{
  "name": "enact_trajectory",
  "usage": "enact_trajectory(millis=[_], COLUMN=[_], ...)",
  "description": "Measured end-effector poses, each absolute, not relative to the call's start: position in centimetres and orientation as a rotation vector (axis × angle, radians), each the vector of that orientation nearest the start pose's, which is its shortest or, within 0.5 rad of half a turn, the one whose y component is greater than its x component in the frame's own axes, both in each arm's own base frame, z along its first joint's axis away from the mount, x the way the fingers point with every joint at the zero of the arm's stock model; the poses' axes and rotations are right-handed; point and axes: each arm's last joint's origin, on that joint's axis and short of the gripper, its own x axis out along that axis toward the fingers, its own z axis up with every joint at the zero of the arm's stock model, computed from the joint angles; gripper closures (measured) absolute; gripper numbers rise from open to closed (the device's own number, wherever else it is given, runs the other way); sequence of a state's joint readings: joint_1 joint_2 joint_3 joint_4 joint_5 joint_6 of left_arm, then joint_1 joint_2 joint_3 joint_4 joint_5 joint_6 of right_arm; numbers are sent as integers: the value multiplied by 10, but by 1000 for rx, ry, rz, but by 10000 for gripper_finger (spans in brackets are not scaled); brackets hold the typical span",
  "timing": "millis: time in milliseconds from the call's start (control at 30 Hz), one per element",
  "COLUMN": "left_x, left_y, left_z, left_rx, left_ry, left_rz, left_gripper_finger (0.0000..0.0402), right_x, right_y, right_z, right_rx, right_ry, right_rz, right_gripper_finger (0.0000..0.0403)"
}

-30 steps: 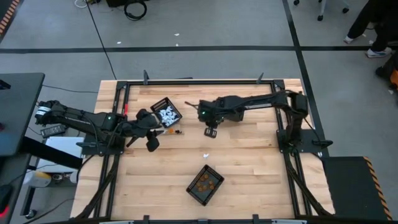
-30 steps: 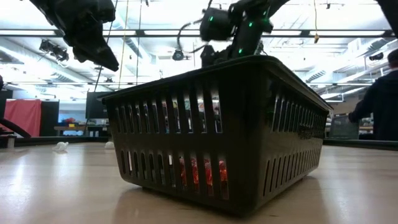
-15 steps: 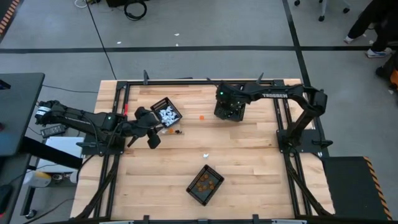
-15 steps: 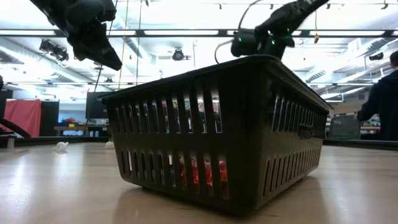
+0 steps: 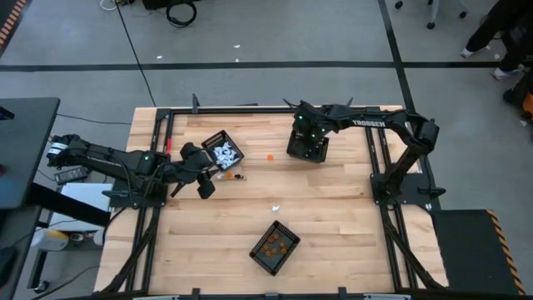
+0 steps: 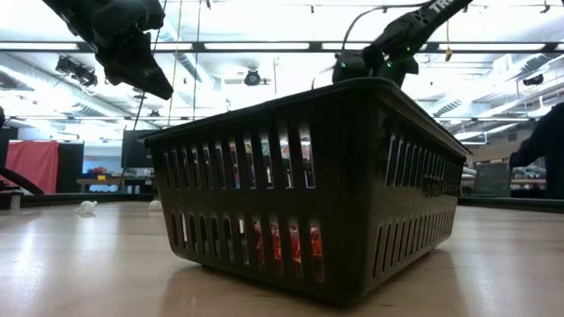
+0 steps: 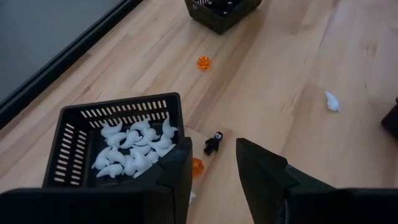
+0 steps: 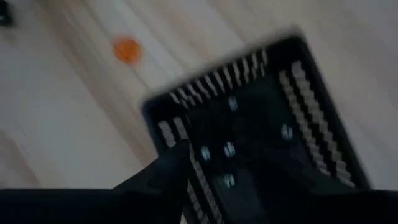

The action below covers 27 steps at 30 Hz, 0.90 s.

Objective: Sort Halloween decoration
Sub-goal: Put the orange pumpkin toy into the bottom black basket

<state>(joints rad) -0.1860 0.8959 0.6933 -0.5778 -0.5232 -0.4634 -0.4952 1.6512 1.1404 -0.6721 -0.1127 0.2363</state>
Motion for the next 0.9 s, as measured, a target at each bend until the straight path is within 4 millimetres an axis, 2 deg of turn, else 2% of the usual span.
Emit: enact_trajectory(millis=[167, 300, 600, 700, 900], left_x=[173, 173, 173, 173, 173], left_y=[-18, -18, -18, -18, -18], left_z=[254, 254, 254, 254, 254], left_rx=[-187, -196, -196, -204, -230], left_ry=[634, 631, 633, 632, 626], left_rz=[484, 475, 475, 478, 487], left_gripper_finger=[269, 269, 269, 269, 269], right_x=[309, 329, 401, 416, 433], right_y=[-132, -130, -138, -145, -152], right_z=[234, 242, 214, 204, 174], right_rx=[405, 406, 346, 338, 344], right_ry=[1007, 937, 1079, 1125, 1281], right_rz=[-459, -437, -292, -270, -267], right_gripper_finger=[225, 226, 225, 217, 185])
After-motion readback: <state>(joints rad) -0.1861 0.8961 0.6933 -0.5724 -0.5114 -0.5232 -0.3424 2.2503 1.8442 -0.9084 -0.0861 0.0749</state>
